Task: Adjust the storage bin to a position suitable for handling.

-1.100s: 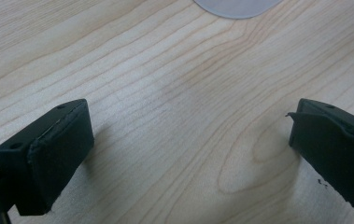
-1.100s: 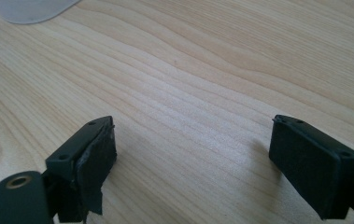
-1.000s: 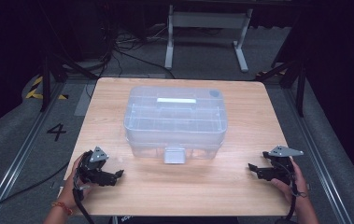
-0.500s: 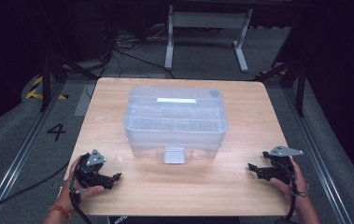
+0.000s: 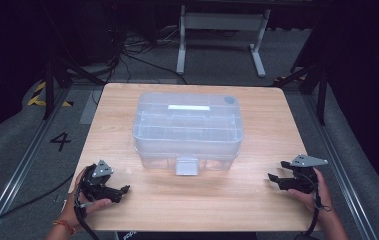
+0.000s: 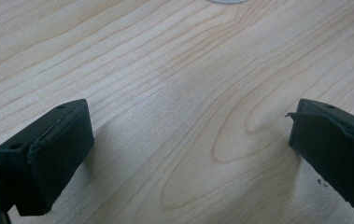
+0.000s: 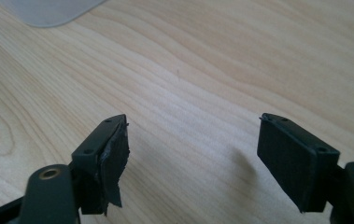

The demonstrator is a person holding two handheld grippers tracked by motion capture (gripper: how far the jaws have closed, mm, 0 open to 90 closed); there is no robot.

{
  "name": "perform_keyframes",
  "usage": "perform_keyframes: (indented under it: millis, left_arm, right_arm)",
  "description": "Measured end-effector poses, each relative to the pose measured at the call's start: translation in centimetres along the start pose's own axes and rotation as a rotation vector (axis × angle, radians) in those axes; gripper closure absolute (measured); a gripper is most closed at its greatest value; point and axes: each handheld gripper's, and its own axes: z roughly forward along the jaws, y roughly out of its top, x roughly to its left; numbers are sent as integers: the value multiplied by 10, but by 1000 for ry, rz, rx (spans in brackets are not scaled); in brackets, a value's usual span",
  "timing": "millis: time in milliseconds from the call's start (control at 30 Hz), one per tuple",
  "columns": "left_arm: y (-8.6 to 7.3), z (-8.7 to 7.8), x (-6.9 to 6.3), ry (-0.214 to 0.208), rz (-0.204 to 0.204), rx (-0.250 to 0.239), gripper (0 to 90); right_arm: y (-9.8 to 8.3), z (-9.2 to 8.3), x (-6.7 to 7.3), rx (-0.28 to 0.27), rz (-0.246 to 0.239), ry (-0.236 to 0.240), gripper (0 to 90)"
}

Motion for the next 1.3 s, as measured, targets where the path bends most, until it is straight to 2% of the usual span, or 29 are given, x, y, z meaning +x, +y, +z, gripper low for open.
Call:
perform_keyframes:
  millis: [200,367,400,433,667,833,867,1300]
  left_arm:
    - [0,0,0,-1,2,-1,5]
    - [0,0,0,-1,2,-1,5]
    - [0,0,0,-1,2,-1,5]
    - [0,0,0,-1,2,-2,5]
    - [0,0,0,0,2,0,5]
    - [0,0,0,-1,2,-2,5]
    - [0,0,0,0,2,0,5]
    - [0,0,0,0,2,-1,5]
  right_arm:
    - [14,-8,0,-30,-9,22,266]
    - [28,-15,2,-39,-47,-8,279]
    - [28,-15,2,-39,-47,-8,279]
    - [36,-18,2,-53,-51,4,274]
    - [58,-24,8,-93,-89,-5,284]
    - [73,-27,12,-127,-108,10,286]
    - [83,-30,14,-148,-118,15,290]
    - [114,-36,22,-203,-167,39,305]
